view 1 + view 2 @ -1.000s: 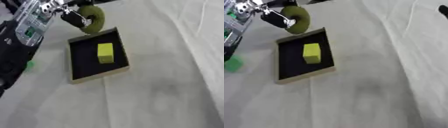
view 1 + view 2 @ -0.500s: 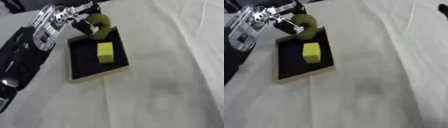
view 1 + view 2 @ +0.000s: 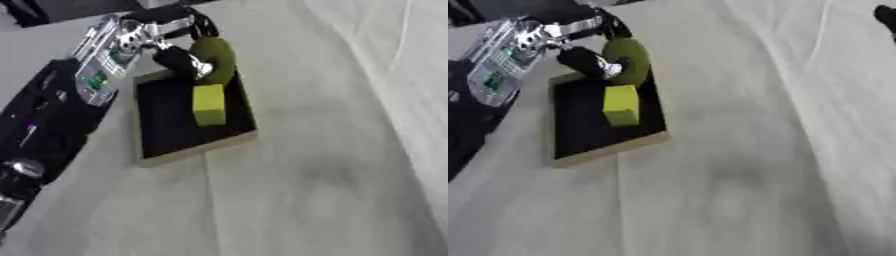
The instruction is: Pick up objects on the table and place them in the box.
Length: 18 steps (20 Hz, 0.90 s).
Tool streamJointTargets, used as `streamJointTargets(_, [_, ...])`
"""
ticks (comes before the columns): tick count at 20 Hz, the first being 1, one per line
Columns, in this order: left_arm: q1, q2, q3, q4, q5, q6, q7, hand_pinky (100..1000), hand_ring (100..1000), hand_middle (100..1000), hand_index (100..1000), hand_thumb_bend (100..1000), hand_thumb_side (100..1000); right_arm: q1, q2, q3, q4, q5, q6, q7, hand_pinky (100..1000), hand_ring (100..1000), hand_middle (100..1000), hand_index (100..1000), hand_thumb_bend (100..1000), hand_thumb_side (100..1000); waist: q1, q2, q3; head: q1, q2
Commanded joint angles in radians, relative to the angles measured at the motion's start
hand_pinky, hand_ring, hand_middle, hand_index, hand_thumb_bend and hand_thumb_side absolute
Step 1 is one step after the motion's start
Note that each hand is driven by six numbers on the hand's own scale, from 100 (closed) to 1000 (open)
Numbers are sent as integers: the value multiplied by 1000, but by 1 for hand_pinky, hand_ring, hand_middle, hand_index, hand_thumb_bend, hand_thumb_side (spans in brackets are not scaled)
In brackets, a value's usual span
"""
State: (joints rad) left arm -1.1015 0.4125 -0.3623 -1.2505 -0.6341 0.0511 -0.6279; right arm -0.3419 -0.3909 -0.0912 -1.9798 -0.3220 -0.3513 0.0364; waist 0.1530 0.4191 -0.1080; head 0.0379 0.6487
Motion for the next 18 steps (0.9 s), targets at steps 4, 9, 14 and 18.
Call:
streamJointTargets(4, [-2, 52, 41, -82, 42, 18, 1, 911, 849, 795, 903, 381, 520, 0, -10, -1, -20, -7, 2, 1, 893, 960, 592, 814, 100, 643, -1, -20, 11, -14, 7])
streamJointTargets(9, [6, 113, 61, -164, 117, 49, 6, 909, 846, 789, 899, 366, 497, 11, -18, -3, -20, -4, 1, -2, 893, 960, 592, 814, 100, 642, -1, -28, 29, -28, 24])
streamJointTargets(14, [41, 196, 67, -245, 140, 61, 1, 910, 849, 791, 900, 390, 467, 27, -29, -8, -20, 2, -5, -9, 893, 958, 592, 813, 100, 640, -5, -41, 54, -45, 38])
streamJointTargets(18, [96, 269, 92, -296, 153, 80, 13, 911, 851, 794, 901, 402, 444, 40, -36, -12, -20, 6, -12, -15, 892, 957, 592, 813, 100, 638, -12, -49, 79, -59, 42])
